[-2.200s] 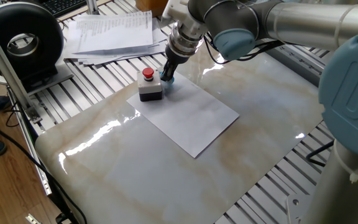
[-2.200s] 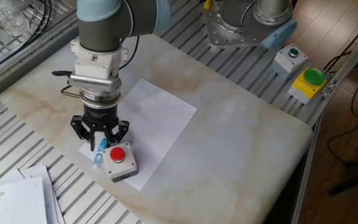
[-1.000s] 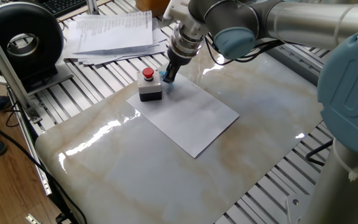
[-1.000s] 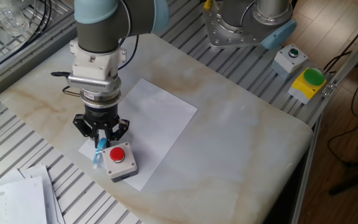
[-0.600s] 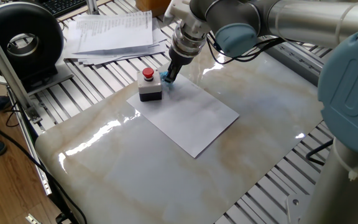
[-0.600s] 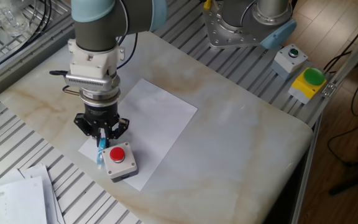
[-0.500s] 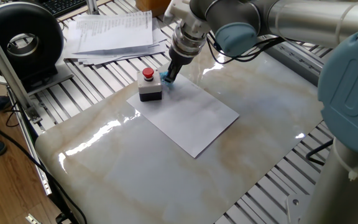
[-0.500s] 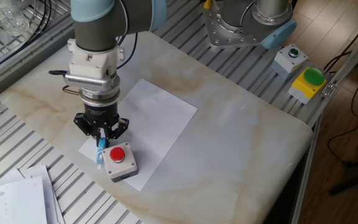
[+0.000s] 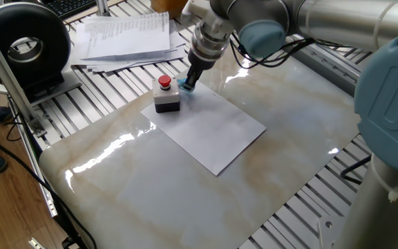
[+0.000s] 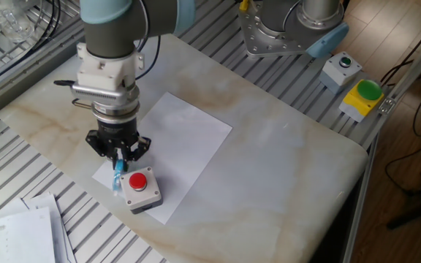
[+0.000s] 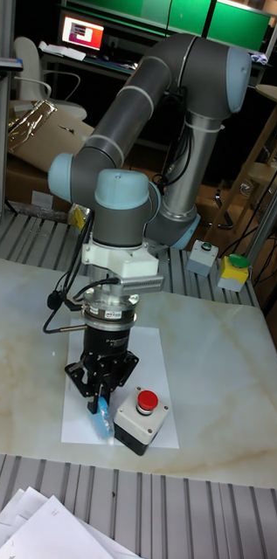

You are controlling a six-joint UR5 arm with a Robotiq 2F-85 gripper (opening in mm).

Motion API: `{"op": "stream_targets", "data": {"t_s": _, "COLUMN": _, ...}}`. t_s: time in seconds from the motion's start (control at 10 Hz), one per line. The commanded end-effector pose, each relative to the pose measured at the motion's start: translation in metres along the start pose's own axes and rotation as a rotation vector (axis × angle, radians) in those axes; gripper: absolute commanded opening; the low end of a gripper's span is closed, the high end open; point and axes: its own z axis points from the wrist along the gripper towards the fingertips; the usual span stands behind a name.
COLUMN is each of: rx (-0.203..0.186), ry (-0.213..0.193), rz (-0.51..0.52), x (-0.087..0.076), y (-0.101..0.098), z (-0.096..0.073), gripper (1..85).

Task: Use the correction tape on paper

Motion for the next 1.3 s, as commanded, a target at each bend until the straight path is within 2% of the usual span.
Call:
{"op": "stream_targets", "data": {"t_s": 0.0, "rx": 0.012, "ry": 0.146, "rz": -0.004, "x": 0.029, "y": -0.017, "z": -0.041, "gripper": 1.7}}
{"op": "stream_targets", "data": {"t_s": 0.1, "rx": 0.014, "ry": 0.187, "rz": 0.008, "x": 0.040, "y": -0.018, "z": -0.048, "gripper": 1.7}}
{"op": "stream_targets", "data": {"t_s": 0.3, "rx": 0.047, "ry": 0.263, "rz": 0.031, "x": 0.061, "y": -0.026, "z": -0.059, "gripper": 1.7}}
{"op": "stream_targets", "data": {"t_s": 0.5, "rx": 0.061, "ry": 0.336, "rz": 0.107, "x": 0.080, "y": -0.027, "z": -0.064, "gripper": 1.7}}
{"op": "stream_targets", "data": {"t_s": 0.7, "rx": 0.040, "ry": 0.421, "rz": 0.176, "x": 0.092, "y": -0.016, "z": -0.068, "gripper": 1.7}}
{"op": "stream_targets", "data": {"t_s": 0.9, "rx": -0.016, "ry": 0.447, "rz": 0.262, "x": 0.089, "y": 0.004, "z": -0.065, "gripper": 1.7}}
{"op": "stream_targets", "data": {"t_s": 1.0, "rx": -0.025, "ry": 0.449, "rz": 0.292, "x": 0.086, "y": 0.008, "z": -0.064, "gripper": 1.7}}
{"op": "stream_targets", "data": {"t_s": 1.1, "rx": -0.005, "ry": 0.450, "rz": 0.292, "x": 0.084, "y": 0.003, "z": -0.060, "gripper": 1.7}}
{"op": "stream_targets", "data": {"t_s": 1.2, "rx": -0.004, "ry": 0.443, "rz": 0.322, "x": 0.078, "y": 0.004, "z": -0.053, "gripper": 1.7}}
